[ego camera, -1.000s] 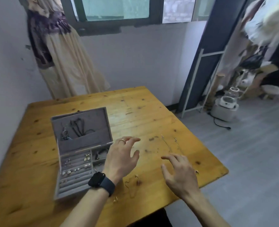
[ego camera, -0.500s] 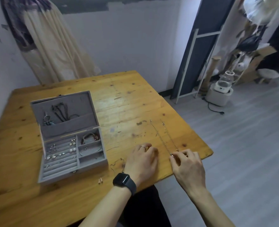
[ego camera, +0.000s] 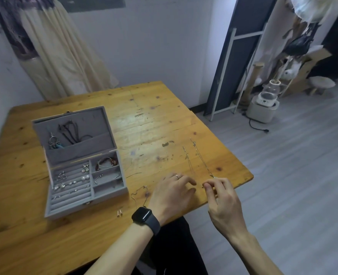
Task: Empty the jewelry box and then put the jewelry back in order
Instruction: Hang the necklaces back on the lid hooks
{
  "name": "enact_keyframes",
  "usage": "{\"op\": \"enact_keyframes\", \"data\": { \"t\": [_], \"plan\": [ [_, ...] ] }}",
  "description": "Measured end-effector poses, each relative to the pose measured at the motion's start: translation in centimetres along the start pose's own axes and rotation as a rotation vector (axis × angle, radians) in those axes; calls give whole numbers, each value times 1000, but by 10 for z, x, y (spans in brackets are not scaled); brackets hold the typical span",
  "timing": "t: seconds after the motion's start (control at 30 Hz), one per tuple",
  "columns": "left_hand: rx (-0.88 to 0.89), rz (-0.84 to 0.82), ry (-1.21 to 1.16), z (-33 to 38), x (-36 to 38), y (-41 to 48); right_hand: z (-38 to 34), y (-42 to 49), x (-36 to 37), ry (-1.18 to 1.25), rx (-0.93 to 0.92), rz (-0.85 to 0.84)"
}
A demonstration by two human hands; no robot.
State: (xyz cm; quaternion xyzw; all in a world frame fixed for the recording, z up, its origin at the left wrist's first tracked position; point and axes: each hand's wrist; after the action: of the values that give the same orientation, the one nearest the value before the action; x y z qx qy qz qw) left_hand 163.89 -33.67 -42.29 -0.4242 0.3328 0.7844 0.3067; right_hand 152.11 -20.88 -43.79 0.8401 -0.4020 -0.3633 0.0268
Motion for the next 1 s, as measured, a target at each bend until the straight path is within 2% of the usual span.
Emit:
{"op": "enact_keyframes", "data": {
  "t": [0.07,0.17,0.33,0.5,0.7,0.87,1.0],
  "plan": [
    [1,-20,-59,0,-1,-7,-8,-4,-4,61,0,-28],
    [-53,56,-209,2,0,-15,-18,-11,-5,110,-26,-69],
    [-171,65,-375,-2,-8,-32,-23,-11,-3,136,33,-22],
    [-293,-9,-541,3,-37,-40,-42,-6,-5,280,115,-44],
    [-495,-106,-858,2,-66,-46,-74,10,0,423,150,24],
    [-654,-187,-1145,-23,-108,-49,-100,30,14,479,130,3],
    [-651,-128,-1126,-54,-143,-61,-118,45,28,521,134,-16]
  ]
}}
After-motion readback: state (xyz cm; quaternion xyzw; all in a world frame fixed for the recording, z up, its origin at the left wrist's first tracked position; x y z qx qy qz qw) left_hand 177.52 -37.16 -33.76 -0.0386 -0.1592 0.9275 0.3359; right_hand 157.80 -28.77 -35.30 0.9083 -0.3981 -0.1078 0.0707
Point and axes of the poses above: each hand's wrist, its own y-axis towards the middle knuckle, its own x-axis out of the palm, z = x × y, and after that the axes turned 5 degrees about z, right-handed
